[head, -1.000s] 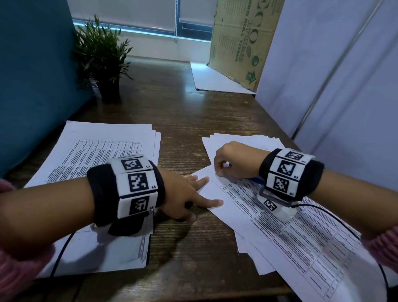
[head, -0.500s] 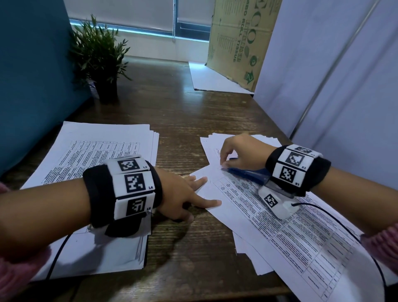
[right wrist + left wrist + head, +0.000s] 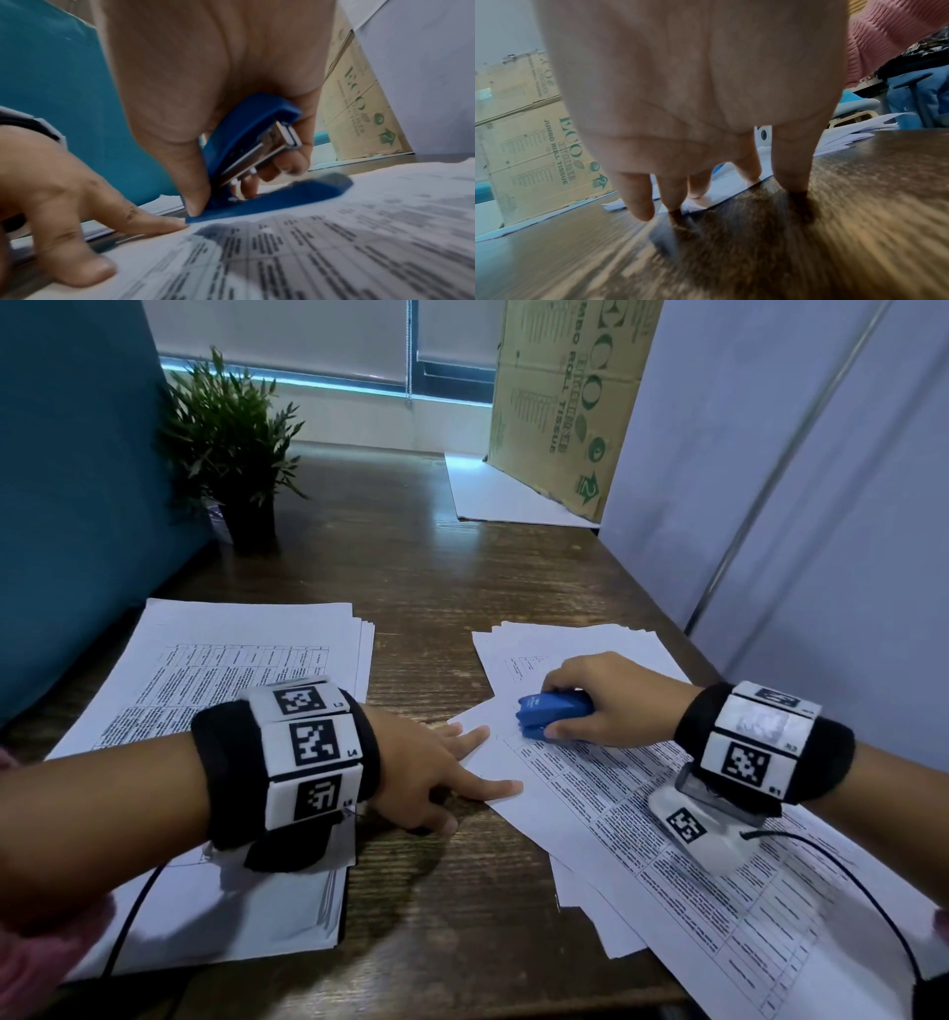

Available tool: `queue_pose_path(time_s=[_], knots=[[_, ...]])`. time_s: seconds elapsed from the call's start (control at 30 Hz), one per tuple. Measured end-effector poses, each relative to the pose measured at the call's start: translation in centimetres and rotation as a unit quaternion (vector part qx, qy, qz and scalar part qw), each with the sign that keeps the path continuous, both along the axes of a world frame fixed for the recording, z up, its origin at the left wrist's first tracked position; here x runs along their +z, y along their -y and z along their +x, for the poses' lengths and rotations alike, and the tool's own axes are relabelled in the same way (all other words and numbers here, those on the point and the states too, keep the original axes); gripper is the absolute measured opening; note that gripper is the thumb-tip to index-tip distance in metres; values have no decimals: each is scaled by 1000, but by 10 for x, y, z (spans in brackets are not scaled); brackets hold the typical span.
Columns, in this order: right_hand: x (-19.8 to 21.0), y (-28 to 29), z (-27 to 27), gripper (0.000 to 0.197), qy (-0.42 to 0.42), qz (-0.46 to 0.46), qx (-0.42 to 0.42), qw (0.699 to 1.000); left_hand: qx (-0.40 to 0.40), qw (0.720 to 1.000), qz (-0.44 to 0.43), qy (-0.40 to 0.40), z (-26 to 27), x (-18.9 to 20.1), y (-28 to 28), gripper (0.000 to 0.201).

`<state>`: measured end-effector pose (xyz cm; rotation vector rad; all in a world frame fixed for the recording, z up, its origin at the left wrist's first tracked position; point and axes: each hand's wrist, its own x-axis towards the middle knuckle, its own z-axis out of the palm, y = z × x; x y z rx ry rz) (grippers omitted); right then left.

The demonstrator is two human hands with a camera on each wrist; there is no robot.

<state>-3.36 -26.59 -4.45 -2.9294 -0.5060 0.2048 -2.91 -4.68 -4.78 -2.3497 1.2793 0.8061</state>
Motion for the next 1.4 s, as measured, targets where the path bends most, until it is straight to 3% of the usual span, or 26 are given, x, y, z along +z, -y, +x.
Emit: queue_pose_path(time_s=[0.17, 0.47, 0.67, 1.4], knots=[[-2, -19, -2, 22, -4, 4, 22, 1000, -3, 1000, 5, 5, -1, 2, 1, 62], [-3, -28, -1, 17, -21, 26, -39, 999, -7, 1000, 14, 12, -2, 1, 3, 62], [-7, -36, 0, 20, -45, 90, -98, 990, 1, 1000, 7, 9, -2, 0, 1, 62], [7, -36, 5, 19, -9, -24, -11, 1000, 10, 1000, -6, 10, -2, -2, 0, 62]])
